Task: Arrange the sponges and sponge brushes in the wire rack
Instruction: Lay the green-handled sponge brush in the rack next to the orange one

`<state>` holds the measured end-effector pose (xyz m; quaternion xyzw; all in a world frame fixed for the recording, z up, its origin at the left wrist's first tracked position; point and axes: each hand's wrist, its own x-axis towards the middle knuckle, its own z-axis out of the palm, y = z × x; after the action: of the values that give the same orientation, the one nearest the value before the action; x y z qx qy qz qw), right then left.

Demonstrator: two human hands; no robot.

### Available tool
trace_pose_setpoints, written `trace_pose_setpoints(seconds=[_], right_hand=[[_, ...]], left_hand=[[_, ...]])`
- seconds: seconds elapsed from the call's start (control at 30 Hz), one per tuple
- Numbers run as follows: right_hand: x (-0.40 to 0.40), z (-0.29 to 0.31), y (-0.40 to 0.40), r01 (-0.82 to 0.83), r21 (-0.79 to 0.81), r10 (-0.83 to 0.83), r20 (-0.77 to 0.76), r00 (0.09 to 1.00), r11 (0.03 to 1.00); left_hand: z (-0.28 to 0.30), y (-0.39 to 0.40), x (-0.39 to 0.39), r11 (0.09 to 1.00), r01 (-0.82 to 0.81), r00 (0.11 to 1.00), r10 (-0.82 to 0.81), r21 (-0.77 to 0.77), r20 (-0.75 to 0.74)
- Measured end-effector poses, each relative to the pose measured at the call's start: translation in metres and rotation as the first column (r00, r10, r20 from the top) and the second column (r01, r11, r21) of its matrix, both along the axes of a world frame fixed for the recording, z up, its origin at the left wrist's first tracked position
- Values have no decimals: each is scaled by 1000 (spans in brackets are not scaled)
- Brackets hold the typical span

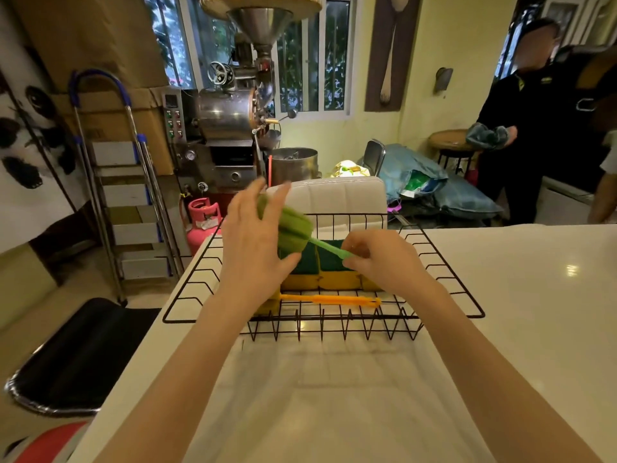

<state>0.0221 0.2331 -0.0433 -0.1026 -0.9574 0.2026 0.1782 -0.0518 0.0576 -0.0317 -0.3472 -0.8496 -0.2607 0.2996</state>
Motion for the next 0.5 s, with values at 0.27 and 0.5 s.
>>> trace_pose_setpoints(seconds=[0.27,0.5], right_hand=[[2,12,-10,-336,-940,-108,-341,934,66],[-5,1,-25,-372,-892,-62,-368,928,-257]], left_hand=[[11,-1,8,915,292,652,-403,278,643],[8,1,17,911,366,705,-406,192,582]])
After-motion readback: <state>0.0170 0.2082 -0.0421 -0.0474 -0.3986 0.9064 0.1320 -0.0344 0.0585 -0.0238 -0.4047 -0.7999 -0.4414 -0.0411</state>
